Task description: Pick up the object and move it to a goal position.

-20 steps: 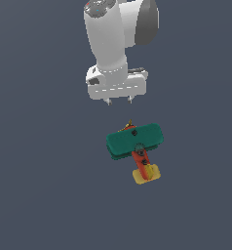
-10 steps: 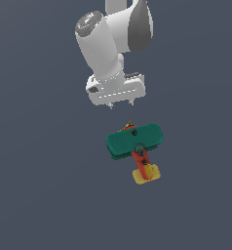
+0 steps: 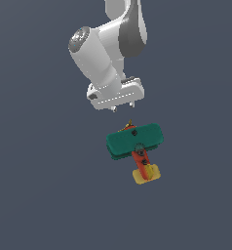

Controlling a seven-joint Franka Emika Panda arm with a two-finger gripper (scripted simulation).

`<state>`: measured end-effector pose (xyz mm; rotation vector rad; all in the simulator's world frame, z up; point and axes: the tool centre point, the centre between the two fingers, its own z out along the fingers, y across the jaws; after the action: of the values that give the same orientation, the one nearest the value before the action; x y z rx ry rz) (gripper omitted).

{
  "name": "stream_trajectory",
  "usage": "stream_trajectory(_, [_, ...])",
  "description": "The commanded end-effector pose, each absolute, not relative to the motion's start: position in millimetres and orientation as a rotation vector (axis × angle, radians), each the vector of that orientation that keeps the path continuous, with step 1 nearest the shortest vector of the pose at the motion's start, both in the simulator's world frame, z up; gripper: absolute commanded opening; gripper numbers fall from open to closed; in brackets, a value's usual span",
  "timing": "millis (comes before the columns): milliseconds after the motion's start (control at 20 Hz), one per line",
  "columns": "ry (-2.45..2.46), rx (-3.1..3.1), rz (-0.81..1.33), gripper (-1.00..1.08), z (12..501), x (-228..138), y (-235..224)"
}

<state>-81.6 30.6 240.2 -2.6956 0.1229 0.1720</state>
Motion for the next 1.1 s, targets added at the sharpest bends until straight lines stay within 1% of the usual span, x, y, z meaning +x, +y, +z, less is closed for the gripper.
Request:
stream_trajectory(0, [0.134, -2.661, 0.171, 0.68, 236.5, -81.5, 32.5])
stream_trajectory(1050, [0.238, -2.385, 0.115, 0.68, 210.4, -75.9, 43.0])
